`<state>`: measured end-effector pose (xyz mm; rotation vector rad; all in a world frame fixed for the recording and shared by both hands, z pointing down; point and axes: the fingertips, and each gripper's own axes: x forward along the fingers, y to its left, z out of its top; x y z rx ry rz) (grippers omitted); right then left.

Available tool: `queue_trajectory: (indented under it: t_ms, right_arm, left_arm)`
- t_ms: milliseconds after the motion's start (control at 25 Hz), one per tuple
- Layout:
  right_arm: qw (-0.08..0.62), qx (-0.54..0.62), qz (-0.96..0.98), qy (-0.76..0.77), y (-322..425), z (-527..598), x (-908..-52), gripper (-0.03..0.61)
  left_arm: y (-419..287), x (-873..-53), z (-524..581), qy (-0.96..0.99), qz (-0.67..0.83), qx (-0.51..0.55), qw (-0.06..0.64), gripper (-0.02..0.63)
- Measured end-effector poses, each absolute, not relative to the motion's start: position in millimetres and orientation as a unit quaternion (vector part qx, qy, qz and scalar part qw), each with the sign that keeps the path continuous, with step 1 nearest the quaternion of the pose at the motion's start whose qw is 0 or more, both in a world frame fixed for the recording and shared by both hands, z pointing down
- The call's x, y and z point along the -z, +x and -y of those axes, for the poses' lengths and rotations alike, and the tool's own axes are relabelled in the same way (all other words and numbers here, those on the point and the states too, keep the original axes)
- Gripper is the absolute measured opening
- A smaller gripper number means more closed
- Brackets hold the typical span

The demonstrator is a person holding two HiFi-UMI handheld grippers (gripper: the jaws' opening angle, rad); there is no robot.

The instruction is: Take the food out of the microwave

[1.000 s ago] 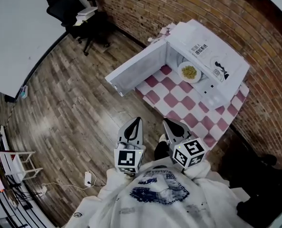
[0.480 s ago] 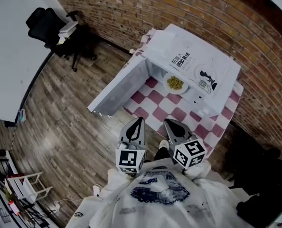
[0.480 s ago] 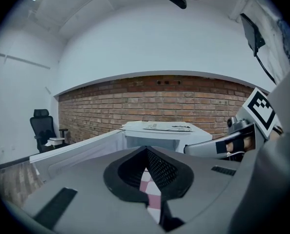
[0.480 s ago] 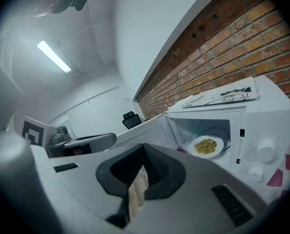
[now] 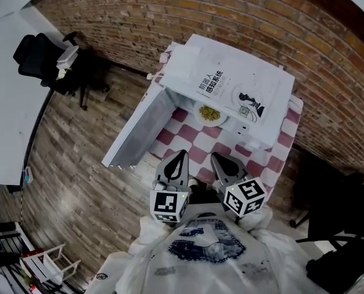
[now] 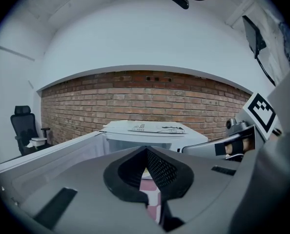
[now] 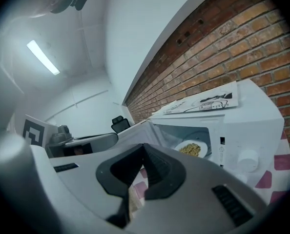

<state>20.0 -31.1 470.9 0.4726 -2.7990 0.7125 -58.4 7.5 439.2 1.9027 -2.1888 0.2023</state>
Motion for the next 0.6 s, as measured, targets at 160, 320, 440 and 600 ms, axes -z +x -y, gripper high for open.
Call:
queue_trajectory:
  t_ms: [160, 320, 440, 600]
  right_arm:
    - [0.104, -0.245, 0.947, 0.182, 22.4, 41.8, -470.4, 0.014]
    - [0.1, -0.245, 0.942, 0.208, 21.1, 56.5, -470.8, 0.014]
    - [0.098, -0.244, 0.937, 0.228, 18.8, 65.7, -470.7, 0.014]
    - [0.097, -0.242, 0.932, 0.252, 15.1, 73.1, -470.5, 0.014]
  left_arm:
    - [-55.9, -441.4, 7.6, 0.671, 0.729, -0.073, 0.117, 0.008]
    - [-60.2, -442.6, 26.9, 0.69, 0.71, -0.074, 0.116, 0.008]
    - [-63.6, -443.4, 40.2, 0.706, 0.694, -0.073, 0.116, 0.008]
    - [-67.8, -445.5, 54.7, 0.726, 0.674, -0.069, 0.117, 0.008]
